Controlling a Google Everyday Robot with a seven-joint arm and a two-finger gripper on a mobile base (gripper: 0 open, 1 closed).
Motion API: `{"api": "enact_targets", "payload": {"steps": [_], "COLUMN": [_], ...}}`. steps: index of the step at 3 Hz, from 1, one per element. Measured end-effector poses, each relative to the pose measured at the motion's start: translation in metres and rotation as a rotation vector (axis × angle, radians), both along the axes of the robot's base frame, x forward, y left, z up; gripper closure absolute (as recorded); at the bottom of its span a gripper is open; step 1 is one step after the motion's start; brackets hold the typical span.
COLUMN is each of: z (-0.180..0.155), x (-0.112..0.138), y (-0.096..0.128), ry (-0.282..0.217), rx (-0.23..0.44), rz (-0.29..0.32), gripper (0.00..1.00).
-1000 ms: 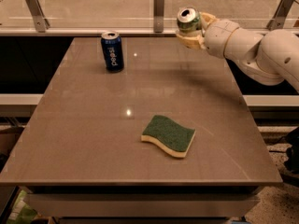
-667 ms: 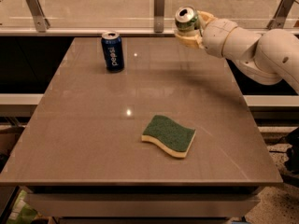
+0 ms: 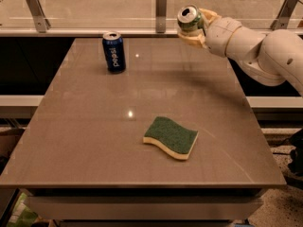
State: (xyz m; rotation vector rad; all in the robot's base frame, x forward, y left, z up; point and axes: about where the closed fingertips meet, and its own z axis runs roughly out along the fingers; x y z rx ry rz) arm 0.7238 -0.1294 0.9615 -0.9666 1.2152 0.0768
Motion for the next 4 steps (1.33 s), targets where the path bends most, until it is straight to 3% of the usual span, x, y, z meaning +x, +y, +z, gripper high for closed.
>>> {"api": "enact_targets", "payload": {"steps": [2,4], "z": [0.016,0.027], "x": [0.011,0.01], "y": [-0.019,-0.032], "ry": [-0.205,-0.326], "rx": [-0.131,-0.216], "rz": [-0.036,-0.074], "gripper": [1.0,1.0]}}
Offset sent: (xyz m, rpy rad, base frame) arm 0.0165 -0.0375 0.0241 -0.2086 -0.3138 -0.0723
